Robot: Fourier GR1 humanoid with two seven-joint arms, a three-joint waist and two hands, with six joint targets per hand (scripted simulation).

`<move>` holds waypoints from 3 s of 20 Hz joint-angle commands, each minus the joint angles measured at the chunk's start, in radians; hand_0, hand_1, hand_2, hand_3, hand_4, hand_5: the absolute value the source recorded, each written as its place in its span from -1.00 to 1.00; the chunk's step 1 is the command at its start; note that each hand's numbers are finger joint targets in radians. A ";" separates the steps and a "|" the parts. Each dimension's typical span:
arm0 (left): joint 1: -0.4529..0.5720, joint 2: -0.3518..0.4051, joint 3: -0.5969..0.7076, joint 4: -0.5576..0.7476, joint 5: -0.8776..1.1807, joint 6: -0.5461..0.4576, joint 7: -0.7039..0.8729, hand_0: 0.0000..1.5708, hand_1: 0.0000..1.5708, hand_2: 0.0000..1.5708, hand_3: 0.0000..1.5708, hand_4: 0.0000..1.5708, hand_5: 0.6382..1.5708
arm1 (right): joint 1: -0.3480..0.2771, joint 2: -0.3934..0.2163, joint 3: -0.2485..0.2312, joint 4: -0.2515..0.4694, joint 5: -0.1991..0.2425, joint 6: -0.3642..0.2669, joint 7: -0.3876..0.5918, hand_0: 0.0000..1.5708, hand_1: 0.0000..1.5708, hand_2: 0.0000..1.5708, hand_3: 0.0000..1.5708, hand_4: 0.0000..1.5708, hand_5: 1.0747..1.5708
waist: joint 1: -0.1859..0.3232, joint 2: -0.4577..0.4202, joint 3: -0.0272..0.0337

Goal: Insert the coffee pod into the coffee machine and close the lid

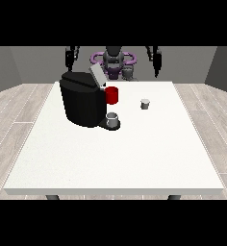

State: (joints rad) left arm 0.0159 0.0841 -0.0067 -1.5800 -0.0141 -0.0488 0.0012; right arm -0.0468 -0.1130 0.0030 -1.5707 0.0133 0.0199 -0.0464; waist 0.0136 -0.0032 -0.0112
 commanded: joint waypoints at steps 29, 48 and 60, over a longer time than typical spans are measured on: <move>-0.482 0.387 0.018 0.580 -0.438 -0.145 -0.084 -1.00 -1.00 -1.00 -1.00 -1.00 1.00 | -0.155 0.088 0.079 0.018 0.200 -0.188 0.124 -1.00 -1.00 -1.00 -1.00 -1.00 1.00 | -0.201 0.248 0.0109; -0.605 0.346 -0.143 0.747 -0.779 -0.013 -0.127 0.11 0.11 0.30 0.12 -0.57 1.00 | -0.247 0.070 0.015 0.248 0.137 -0.154 0.052 -1.00 -1.00 -1.00 -1.00 -1.00 1.00 | -0.152 0.245 0.0117; -0.674 0.325 -0.085 0.940 -0.851 0.035 -0.226 0.43 0.43 0.53 0.39 -0.50 1.00 | -0.219 0.089 0.030 0.250 0.127 -0.156 0.041 -1.00 -1.00 -1.00 -1.00 -1.00 1.00 | -0.182 0.225 0.0108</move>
State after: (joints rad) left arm -0.6397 0.4007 -0.1238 -0.7050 -0.8531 -0.0449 -0.1707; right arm -0.2654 -0.0212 0.0309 -1.3032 0.1397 -0.1424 -0.0355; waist -0.1591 0.2219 0.0013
